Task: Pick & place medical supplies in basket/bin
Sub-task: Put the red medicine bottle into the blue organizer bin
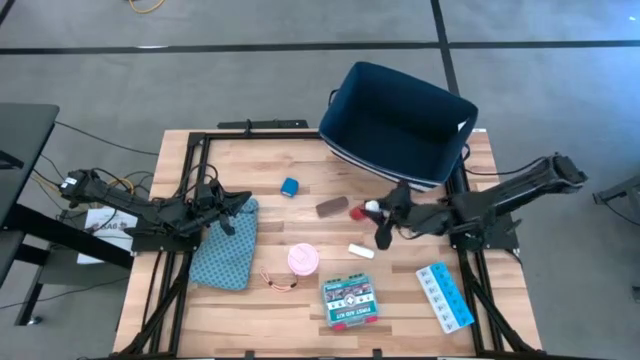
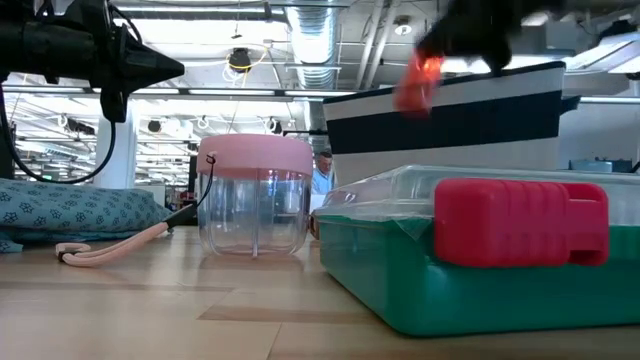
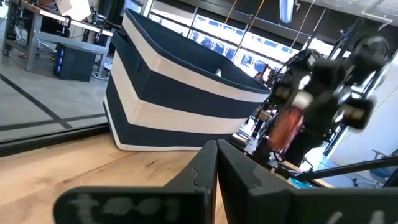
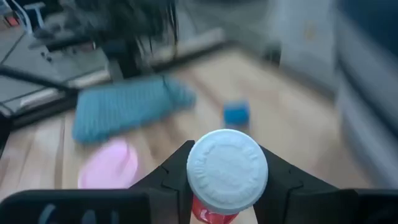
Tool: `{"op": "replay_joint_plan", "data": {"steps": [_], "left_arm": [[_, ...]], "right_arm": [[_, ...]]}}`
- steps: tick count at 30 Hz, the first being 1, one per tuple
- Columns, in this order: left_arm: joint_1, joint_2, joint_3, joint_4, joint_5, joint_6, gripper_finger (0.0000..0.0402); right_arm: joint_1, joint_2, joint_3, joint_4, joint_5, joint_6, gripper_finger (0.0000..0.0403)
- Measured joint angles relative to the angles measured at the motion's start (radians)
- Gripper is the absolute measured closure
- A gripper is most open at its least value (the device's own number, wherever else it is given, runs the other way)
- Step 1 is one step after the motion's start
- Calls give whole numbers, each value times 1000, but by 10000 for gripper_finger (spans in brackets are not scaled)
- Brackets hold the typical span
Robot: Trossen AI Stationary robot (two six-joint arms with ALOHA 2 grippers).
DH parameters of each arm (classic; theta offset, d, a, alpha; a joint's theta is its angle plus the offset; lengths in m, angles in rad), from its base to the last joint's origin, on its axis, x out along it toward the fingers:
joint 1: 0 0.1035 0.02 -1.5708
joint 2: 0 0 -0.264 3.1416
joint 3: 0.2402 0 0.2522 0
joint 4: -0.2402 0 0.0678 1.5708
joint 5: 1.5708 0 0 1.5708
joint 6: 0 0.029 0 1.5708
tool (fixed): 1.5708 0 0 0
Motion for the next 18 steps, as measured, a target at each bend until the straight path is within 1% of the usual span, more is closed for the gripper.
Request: {"op": "replay_joint_plan", "data": {"steps": [2,5,7,8,9,10,13,14,16,18], "left_arm": [[0,0,0,1,0,-1,401],[0,0,0,3,0,-29,401],[0,0,0,4,0,-41,401],[0,0,0,7,0,-41,401],[0,0,0,13,0,-40,401],[0,0,0,25,0,-38,401],[0,0,0,56,0,-21,401],[0,0,0,63,0,-12,401],[0,0,0,79,1,7,401],[0,0,0,82,0,12,401]], "right_arm": [[6,-35,81,-35,78,-142,295],[-8,-80,191,-104,264,-350,295],[-51,-114,247,-178,395,-449,295],[-89,-135,266,-219,423,-466,295],[-133,-157,277,-267,417,-466,295],[-188,-180,281,-315,380,-442,295],[-384,-229,281,-516,196,-279,295],[-452,-233,281,-588,152,-225,295],[-574,-226,279,-698,105,-174,295],[-669,-200,279,-720,58,-174,295]]}}
